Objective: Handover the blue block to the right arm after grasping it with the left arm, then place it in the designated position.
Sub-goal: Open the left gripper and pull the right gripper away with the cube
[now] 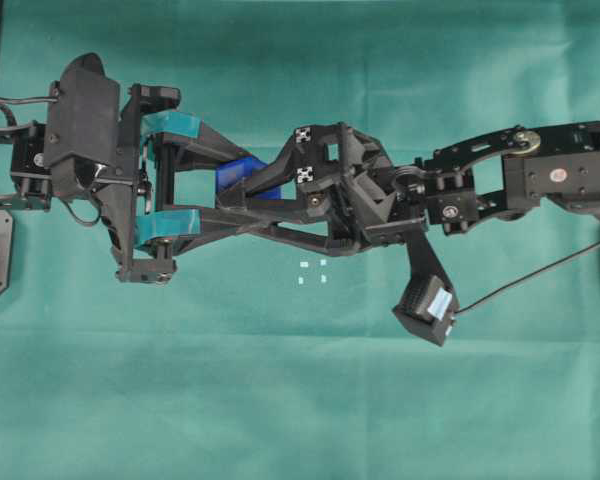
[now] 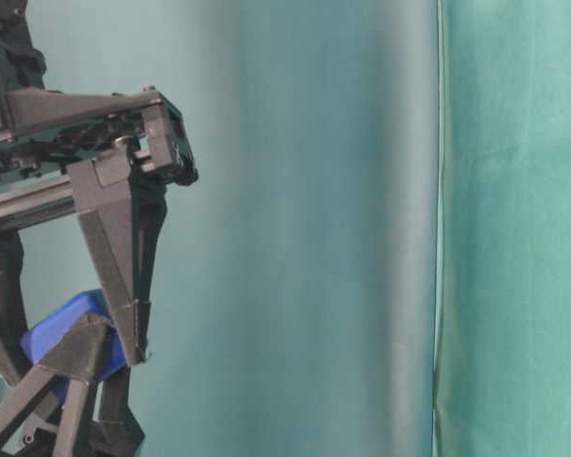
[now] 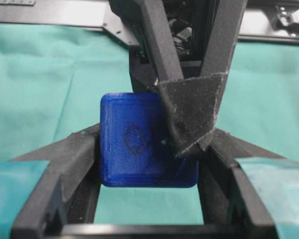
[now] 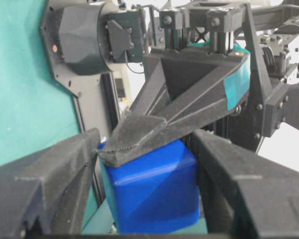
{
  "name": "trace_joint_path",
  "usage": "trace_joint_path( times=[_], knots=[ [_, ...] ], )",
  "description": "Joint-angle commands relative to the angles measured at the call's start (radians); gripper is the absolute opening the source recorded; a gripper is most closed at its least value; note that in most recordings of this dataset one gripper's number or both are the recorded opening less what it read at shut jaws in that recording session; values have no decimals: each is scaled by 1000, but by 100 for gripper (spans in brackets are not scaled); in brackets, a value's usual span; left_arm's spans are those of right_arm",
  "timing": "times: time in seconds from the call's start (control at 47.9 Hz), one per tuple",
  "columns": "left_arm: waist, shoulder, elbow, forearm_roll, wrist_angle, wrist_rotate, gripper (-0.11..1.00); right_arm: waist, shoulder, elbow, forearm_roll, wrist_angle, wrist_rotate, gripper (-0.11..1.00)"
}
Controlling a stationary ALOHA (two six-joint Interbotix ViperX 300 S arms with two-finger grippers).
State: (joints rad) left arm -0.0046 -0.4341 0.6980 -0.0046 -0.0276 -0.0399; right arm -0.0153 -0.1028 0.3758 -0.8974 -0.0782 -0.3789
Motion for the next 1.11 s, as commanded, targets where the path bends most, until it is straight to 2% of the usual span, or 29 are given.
trace_joint_path(
  times=[0.0,0.313,0.355,0.48,0.585,0.815,1.086],
  knots=[
    [-6,-11,-18,0,-5,2,46,-8,-14,-31,-2,6,5,60],
    [-8,-9,-21,0,-5,-2,47,-9,-14,-31,-2,2,5,60],
    [-11,-9,-21,-2,-5,-2,53,-8,-14,-31,-2,2,5,60],
    [-18,-9,-21,0,-9,0,86,-8,-14,-29,-2,2,5,60],
    [-18,-14,-20,-2,-9,0,100,-8,-14,-31,-2,2,5,60],
    [-14,-21,-15,0,-5,-2,100,-8,-23,-23,0,2,5,60],
    [-8,-92,31,0,6,-3,100,-5,-80,34,3,0,8,60]
  ],
)
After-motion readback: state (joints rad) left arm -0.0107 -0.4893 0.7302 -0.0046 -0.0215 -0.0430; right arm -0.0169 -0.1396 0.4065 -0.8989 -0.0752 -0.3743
